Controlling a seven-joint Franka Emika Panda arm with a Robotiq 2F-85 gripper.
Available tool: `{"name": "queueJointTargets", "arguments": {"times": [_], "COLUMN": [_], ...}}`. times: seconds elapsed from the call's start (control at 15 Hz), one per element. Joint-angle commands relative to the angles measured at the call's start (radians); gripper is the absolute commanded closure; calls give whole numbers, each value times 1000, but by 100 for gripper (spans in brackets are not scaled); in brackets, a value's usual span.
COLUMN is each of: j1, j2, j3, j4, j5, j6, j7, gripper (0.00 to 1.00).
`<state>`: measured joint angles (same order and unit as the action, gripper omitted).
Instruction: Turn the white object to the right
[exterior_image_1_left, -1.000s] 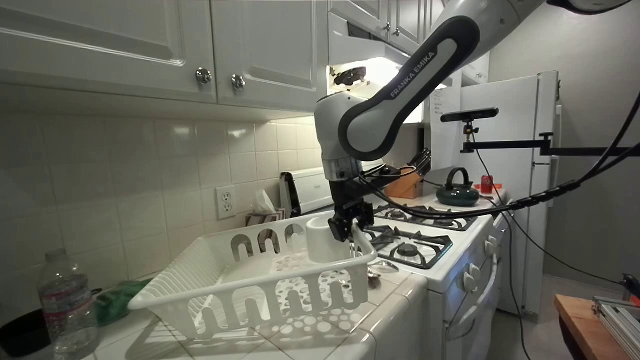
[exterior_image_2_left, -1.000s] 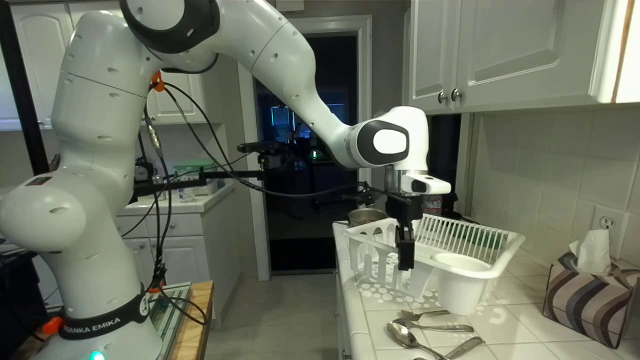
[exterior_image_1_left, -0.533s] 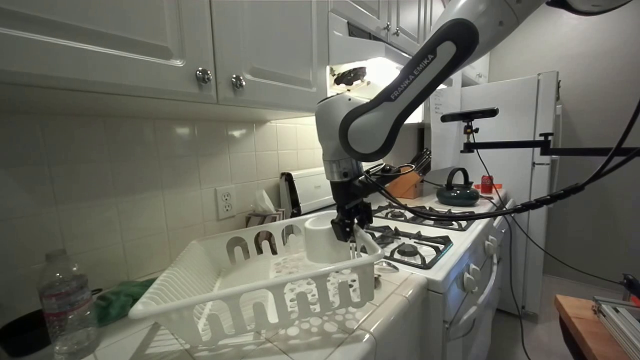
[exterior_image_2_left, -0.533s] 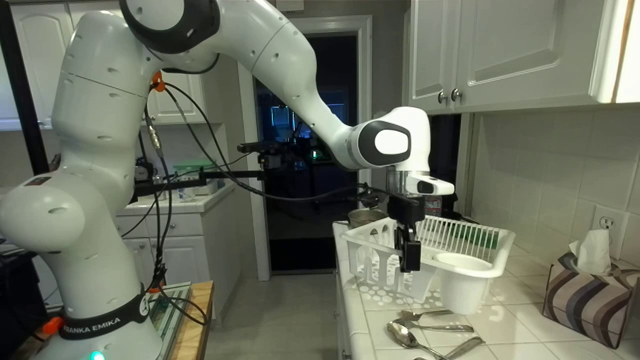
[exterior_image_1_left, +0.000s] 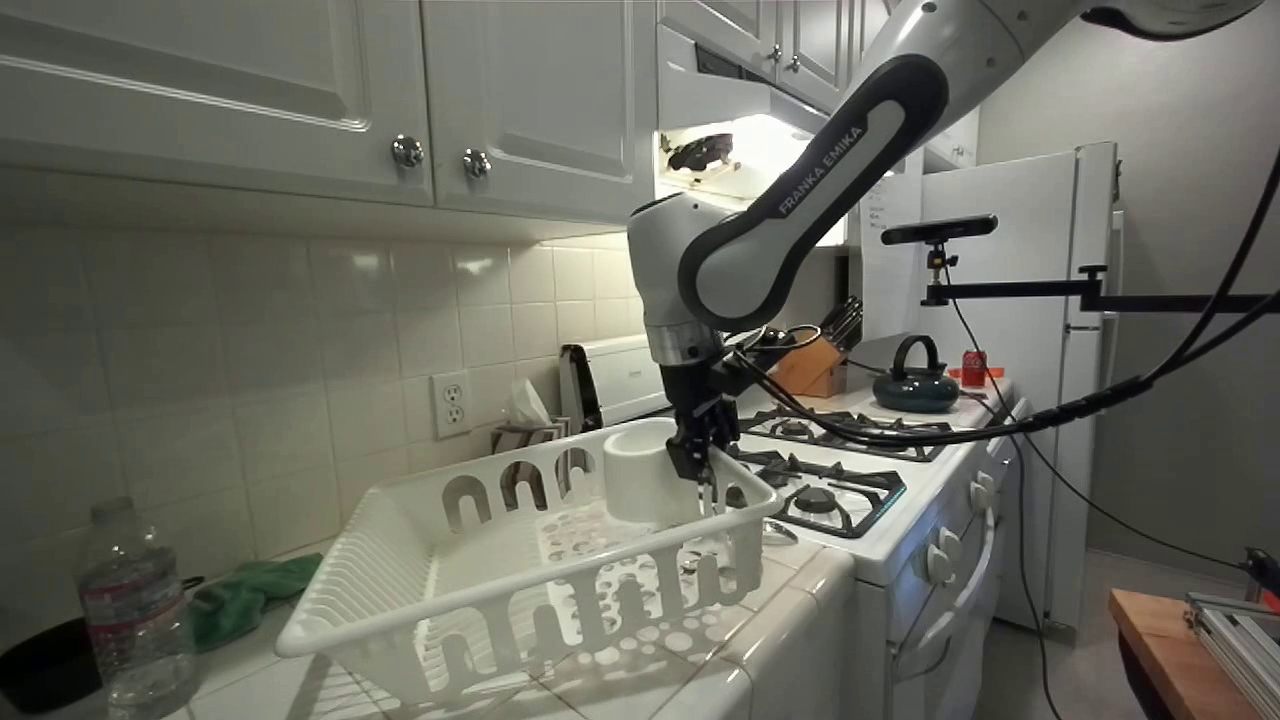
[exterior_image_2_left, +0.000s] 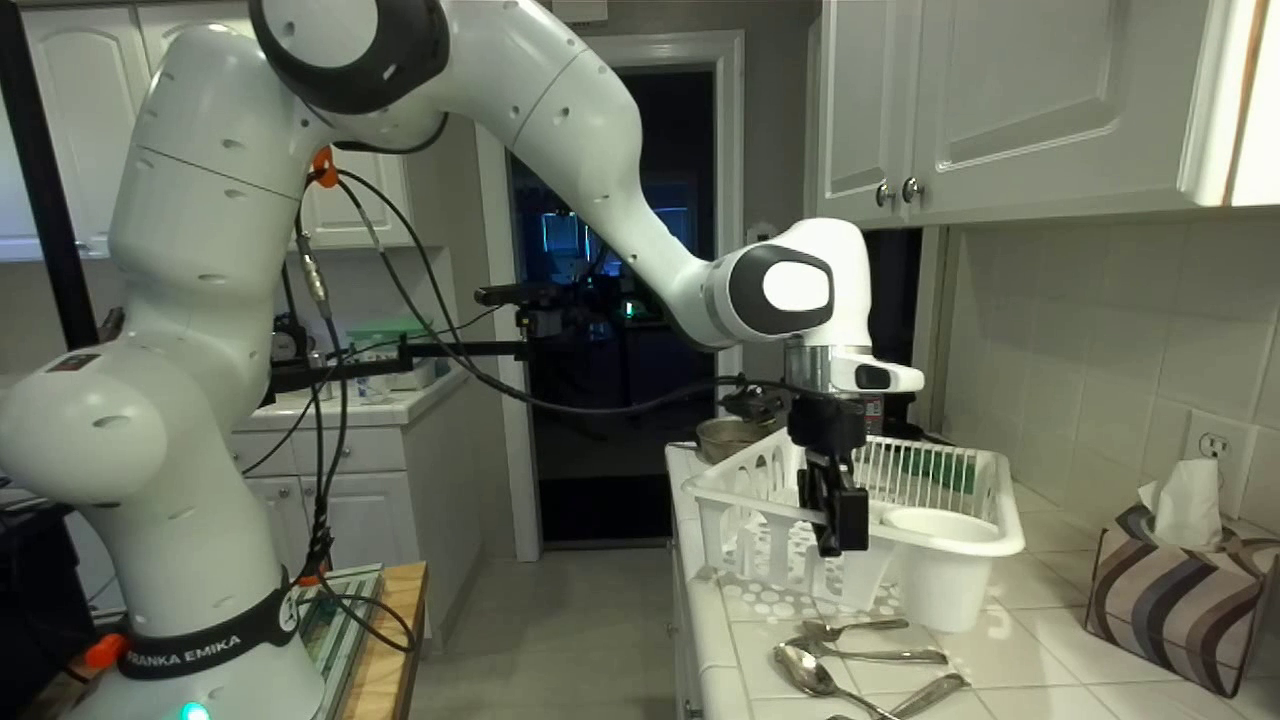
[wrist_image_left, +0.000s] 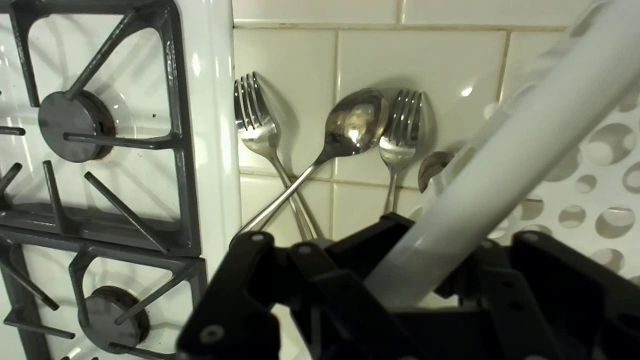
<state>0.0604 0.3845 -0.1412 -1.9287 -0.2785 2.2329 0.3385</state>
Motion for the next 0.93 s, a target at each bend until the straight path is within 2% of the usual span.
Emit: {"name": "queueJointTargets", "arguments": {"times": [0.0, 0.87], "j1": [-12, -26], "j2": [19, 27], "j3": [6, 8], "j4": [37, 57], "j5": [-39, -103], "j6": [3, 26], "j7": [-65, -219], "gripper": [100, 100]}}
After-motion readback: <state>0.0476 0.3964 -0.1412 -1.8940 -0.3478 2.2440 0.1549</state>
